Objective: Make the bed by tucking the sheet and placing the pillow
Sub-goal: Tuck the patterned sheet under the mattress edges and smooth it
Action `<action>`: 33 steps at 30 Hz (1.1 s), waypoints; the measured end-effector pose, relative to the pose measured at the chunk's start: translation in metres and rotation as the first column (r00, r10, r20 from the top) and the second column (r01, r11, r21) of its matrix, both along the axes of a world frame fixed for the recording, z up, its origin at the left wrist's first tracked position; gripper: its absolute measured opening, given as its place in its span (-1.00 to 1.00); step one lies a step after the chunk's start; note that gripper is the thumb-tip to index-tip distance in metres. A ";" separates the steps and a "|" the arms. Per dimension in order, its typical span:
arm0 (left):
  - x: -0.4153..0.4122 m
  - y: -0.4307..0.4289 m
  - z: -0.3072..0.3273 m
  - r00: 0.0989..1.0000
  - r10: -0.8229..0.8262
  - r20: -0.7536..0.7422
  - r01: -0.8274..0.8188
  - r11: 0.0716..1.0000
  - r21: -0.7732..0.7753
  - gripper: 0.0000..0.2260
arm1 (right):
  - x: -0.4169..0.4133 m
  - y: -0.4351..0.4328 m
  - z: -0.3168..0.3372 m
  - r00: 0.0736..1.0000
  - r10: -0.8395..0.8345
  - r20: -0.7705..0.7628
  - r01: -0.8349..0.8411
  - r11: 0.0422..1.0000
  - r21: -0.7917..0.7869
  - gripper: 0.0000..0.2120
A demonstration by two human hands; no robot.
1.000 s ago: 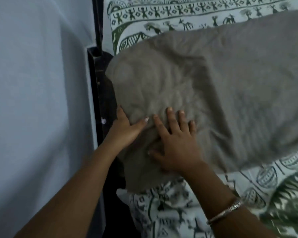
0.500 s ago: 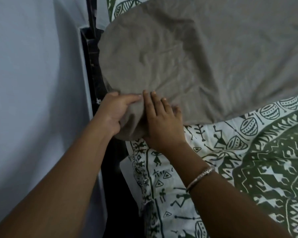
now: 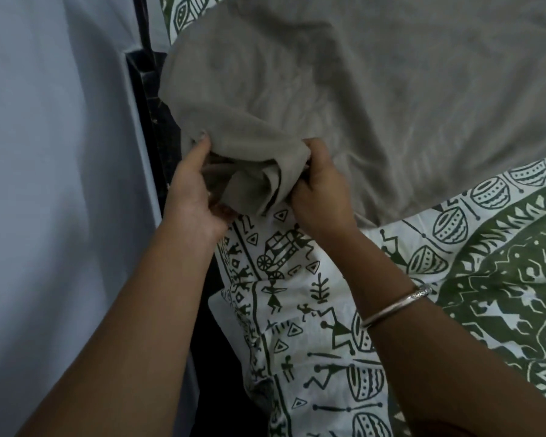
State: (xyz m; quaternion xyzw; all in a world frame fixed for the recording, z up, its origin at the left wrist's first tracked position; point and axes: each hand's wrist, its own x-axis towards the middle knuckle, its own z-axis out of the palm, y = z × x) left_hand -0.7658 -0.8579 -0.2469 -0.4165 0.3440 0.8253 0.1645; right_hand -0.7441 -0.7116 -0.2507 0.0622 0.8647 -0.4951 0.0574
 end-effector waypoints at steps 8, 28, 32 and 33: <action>-0.030 0.037 0.014 0.987 -0.157 0.030 0.159 0.940 -0.303 -0.73 | -0.008 0.000 -0.005 0.961 0.176 0.214 -0.243 0.907 0.345 -0.35; -0.067 0.191 0.020 0.318 -0.947 0.057 0.273 0.033 -0.962 -0.69 | -0.044 0.163 0.015 0.553 -0.833 -0.004 0.833 0.553 -0.009 -0.38; -0.036 0.154 -0.015 0.309 -0.887 0.343 0.225 -0.282 -0.933 -0.57 | -0.001 0.151 -0.009 0.745 -0.667 0.002 0.607 0.679 0.413 -0.42; -0.028 0.143 -0.021 0.315 -0.852 0.418 0.180 -0.379 -0.908 -0.55 | 0.009 0.146 -0.013 0.773 -0.631 0.057 0.532 0.696 0.483 -0.40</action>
